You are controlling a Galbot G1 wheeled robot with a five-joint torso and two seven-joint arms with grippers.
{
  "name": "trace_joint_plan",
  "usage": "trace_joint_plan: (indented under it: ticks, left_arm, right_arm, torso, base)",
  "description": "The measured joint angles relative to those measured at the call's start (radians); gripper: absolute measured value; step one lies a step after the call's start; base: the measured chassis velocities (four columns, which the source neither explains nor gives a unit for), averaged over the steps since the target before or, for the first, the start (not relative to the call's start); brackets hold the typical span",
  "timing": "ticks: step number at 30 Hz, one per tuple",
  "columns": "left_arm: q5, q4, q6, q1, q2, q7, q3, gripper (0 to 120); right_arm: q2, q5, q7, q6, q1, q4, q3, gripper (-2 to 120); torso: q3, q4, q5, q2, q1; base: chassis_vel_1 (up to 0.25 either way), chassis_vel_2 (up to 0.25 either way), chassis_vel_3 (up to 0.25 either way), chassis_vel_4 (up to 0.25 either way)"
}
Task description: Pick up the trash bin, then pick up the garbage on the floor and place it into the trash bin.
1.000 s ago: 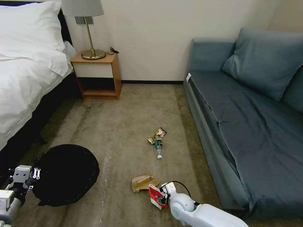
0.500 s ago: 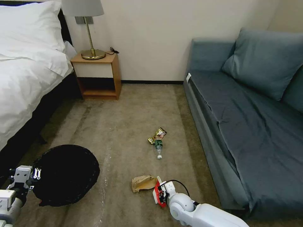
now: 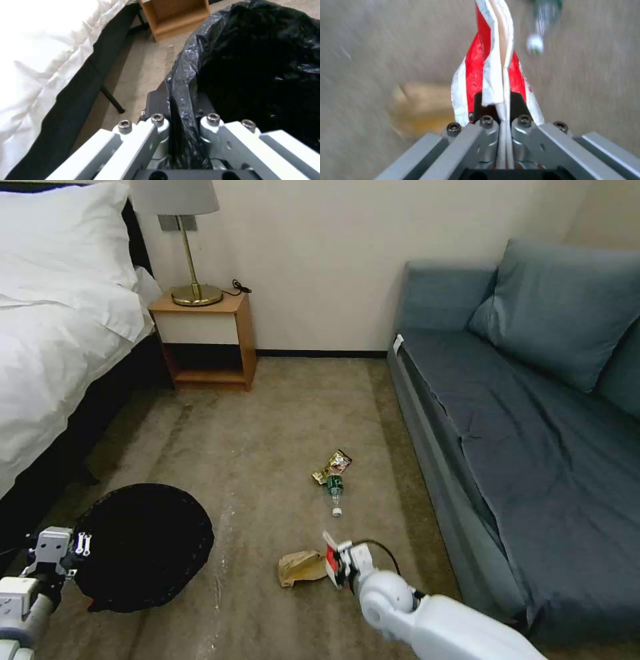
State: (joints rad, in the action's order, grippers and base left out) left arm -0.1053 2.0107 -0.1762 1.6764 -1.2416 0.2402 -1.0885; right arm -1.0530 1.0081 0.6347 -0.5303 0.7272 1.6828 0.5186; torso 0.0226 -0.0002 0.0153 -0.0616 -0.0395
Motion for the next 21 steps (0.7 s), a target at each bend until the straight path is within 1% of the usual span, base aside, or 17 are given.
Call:
trace_joint_plan:
  ticks: [3, 7, 9, 10, 12, 13, 14, 15, 16, 18, 19, 21]
  left_arm:
    - [-0.006, 0.000, -0.006, -0.014, 0.003, 0.001, 0.019, 6]
    - [-0.007, 0.005, -0.016, -0.022, 0.005, 0.003, 0.032, 6]
    - [-0.002, 0.006, -0.017, -0.033, 0.005, 0.004, 0.047, 6]
    - [-0.002, 0.006, -0.017, -0.033, 0.005, 0.004, 0.047, 6]
    - [0.002, 0.012, -0.024, -0.034, 0.001, 0.006, 0.062, 6]
    - [0.002, 0.012, -0.024, -0.034, 0.001, 0.006, 0.062, 6]
    - [0.003, 0.016, -0.028, -0.035, 0.000, 0.008, 0.068, 6]
    - [0.004, 0.017, -0.030, -0.037, 0.000, 0.010, 0.071, 6]
    - [0.004, 0.017, -0.030, -0.037, 0.000, 0.010, 0.071, 6]
    - [0.008, 0.009, -0.033, -0.049, 0.002, 0.012, 0.079, 6]
    - [0.008, 0.009, -0.033, -0.049, 0.002, 0.012, 0.079, 6]
    - [0.010, -0.001, -0.034, -0.059, 0.001, 0.013, 0.086, 6]
  right_arm:
    - [-0.010, 0.042, 0.021, -0.018, -0.058, 0.073, -0.001, 0]
    - [-0.026, 0.076, 0.040, -0.034, -0.091, 0.111, 0.009, 0]
    - [-0.070, 0.100, 0.059, -0.044, -0.129, 0.127, 0.037, 0]
    - [-0.070, 0.100, 0.059, -0.044, -0.129, 0.127, 0.037, 0]
    - [-0.141, 0.125, 0.076, -0.048, -0.167, 0.128, 0.079, 0]
    - [-0.141, 0.125, 0.076, -0.048, -0.167, 0.128, 0.079, 0]
    - [-0.182, 0.140, 0.082, -0.050, -0.190, 0.129, 0.100, 0]
    - [-0.204, 0.149, 0.083, -0.050, -0.204, 0.129, 0.112, 0]
    - [-0.204, 0.149, 0.083, -0.050, -0.204, 0.129, 0.112, 0]
    - [-0.259, 0.179, 0.092, -0.052, -0.245, 0.128, 0.145, 0]
    - [-0.259, 0.179, 0.092, -0.052, -0.245, 0.128, 0.145, 0]
    - [-0.299, 0.207, 0.103, -0.056, -0.279, 0.115, 0.171, 0]
  torso:
    - [0.000, -0.0003, 0.0000, 0.000, 0.000]
    - [0.000, -0.0003, 0.0001, 0.000, 0.000]
    - [0.000, -0.0005, 0.0002, 0.000, 0.000]
    - [0.000, -0.0005, 0.0002, 0.000, 0.000]
    - [0.000, 0.0001, 0.0001, 0.000, 0.000]
    - [0.000, 0.0001, 0.0001, 0.000, 0.000]
    - [0.000, 0.0002, 0.0001, 0.000, 0.000]
    - [0.000, 0.0003, 0.0001, 0.000, 0.000]
    - [0.000, 0.0003, 0.0001, 0.000, 0.000]
    - [0.000, -0.0001, 0.0002, 0.000, 0.000]
    - [0.000, -0.0001, 0.0002, 0.000, 0.000]
    - [0.000, -0.0002, 0.0002, 0.000, 0.000]
  base:
    - [0.000, 0.000, 0.000, 0.000]
    - [0.000, 0.000, 0.000, 0.000]
    - [0.000, 0.000, 0.000, 0.000]
    - [0.000, 0.000, 0.000, 0.000]
    - [0.000, 0.000, 0.000, 0.000]
    - [0.000, 0.000, 0.000, 0.000]
    - [0.000, 0.000, 0.000, 0.000]
    - [0.000, 0.000, 0.000, 0.000]
    - [0.000, 0.000, 0.000, 0.000]
    - [0.000, 0.000, 0.000, 0.000]
    - [0.000, 0.000, 0.000, 0.000]
    - [0.000, 0.000, 0.000, 0.000]
